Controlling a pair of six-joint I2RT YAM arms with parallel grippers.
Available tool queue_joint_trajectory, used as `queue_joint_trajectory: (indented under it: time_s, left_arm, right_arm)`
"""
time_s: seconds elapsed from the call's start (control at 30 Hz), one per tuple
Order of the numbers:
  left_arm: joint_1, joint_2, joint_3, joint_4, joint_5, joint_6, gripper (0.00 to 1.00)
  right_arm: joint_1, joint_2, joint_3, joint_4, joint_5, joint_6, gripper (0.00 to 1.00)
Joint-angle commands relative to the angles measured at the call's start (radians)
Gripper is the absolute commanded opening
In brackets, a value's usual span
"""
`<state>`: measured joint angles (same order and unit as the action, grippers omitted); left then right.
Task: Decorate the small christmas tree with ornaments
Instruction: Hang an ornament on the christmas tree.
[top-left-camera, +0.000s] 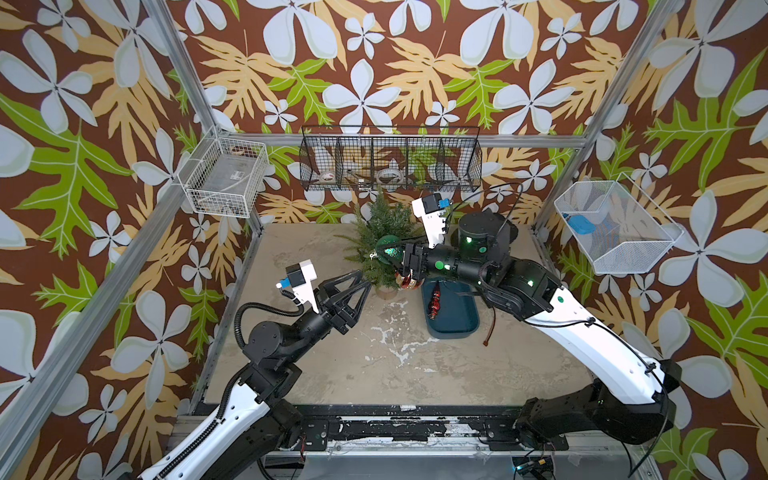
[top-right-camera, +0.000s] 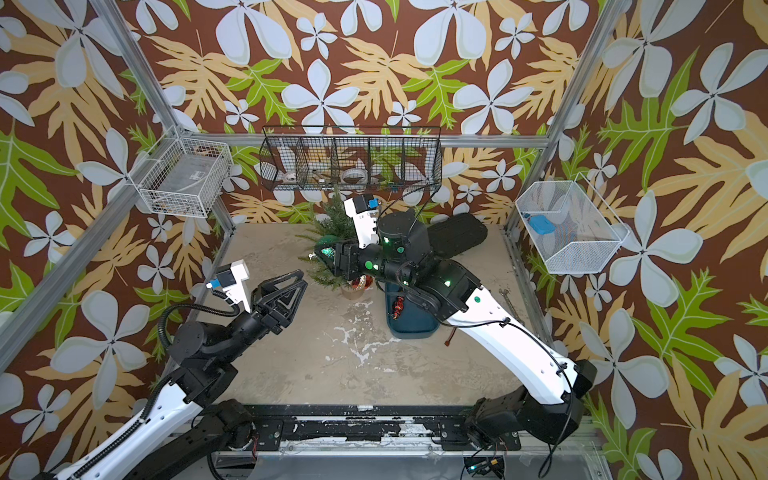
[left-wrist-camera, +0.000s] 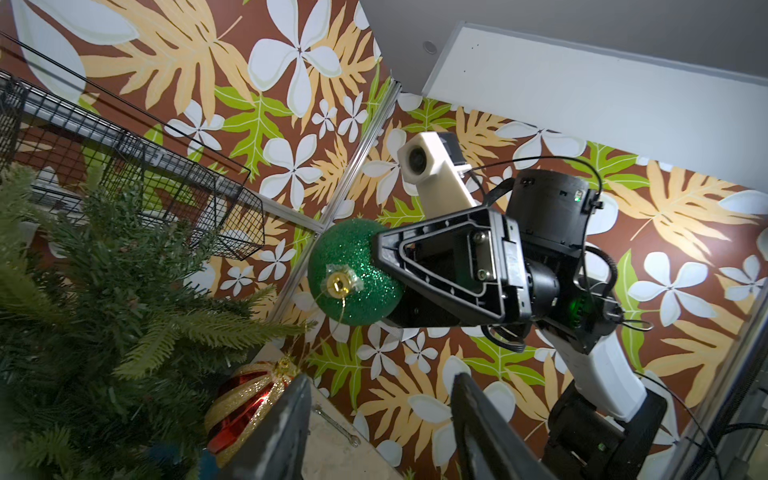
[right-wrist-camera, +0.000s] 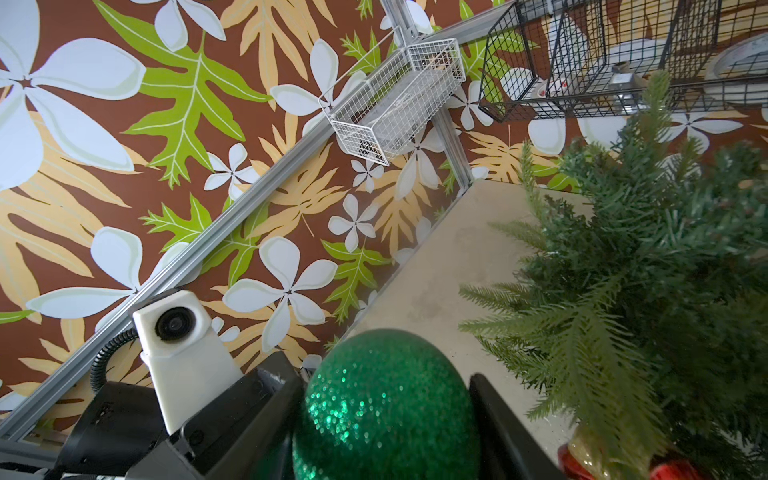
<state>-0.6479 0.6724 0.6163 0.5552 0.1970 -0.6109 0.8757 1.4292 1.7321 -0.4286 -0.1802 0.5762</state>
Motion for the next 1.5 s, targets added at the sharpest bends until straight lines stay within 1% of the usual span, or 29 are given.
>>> queue_joint_trajectory:
  time_s: [0.0,0.13,0.3,0.37,0.47,0.57,0.63,0.7,0.97,1.1,1.23,1.33,1.47]
  left_arm:
    - [-0.040,0.022,0.018,-0.059,-0.149,0.108,0.56]
    - [-0.084,0.064,0.035,-0.063,-0.212,0.148,0.54]
    - [-0.093,0.084,0.038,-0.063,-0.256,0.156,0.47]
    - [-0.093,0.093,0.043,-0.063,-0.254,0.155,0.38]
    - [-0.092,0.102,0.048,-0.063,-0.246,0.155,0.33]
    - [-0.093,0.114,0.055,-0.063,-0.236,0.159,0.19]
    - [-0.093,0.120,0.061,-0.066,-0.228,0.161,0.16]
    - [-0.092,0.124,0.068,-0.067,-0.223,0.166,0.00]
    - [-0.093,0.099,0.063,-0.103,-0.213,0.172,0.00]
    - [-0.092,0.088,0.082,-0.156,-0.180,0.195,0.00]
    - [-0.086,0.116,0.117,-0.223,-0.130,0.203,0.00]
    - [-0.056,0.123,0.114,-0.236,-0.096,0.177,0.00]
    - [0.041,0.090,0.057,-0.196,-0.021,0.100,0.00]
  right_arm:
    - [0.009,0.003,0.006,0.005,0.014,0.014,0.59]
    - [0.016,0.007,0.010,0.005,0.018,0.014,0.59]
    - [0.020,0.007,0.012,0.004,0.015,0.011,0.59]
    - [0.020,0.006,0.012,0.004,0.015,0.008,0.59]
    - [0.020,0.004,0.011,0.004,0.016,0.003,0.59]
    - [0.020,-0.002,0.009,0.007,0.017,0.002,0.59]
    - [0.020,-0.004,0.007,0.007,0.017,-0.001,0.59]
    - [0.020,-0.004,0.006,0.004,0.019,-0.003,0.59]
    - [0.020,0.009,0.011,-0.024,0.038,-0.026,0.59]
    - [0.020,0.017,0.002,-0.039,0.040,-0.037,0.59]
    - [0.020,0.028,-0.002,-0.047,0.030,-0.039,0.59]
    - [0.020,0.025,-0.014,-0.050,0.042,-0.043,0.59]
    - [0.020,0.022,-0.016,-0.064,0.077,-0.058,0.59]
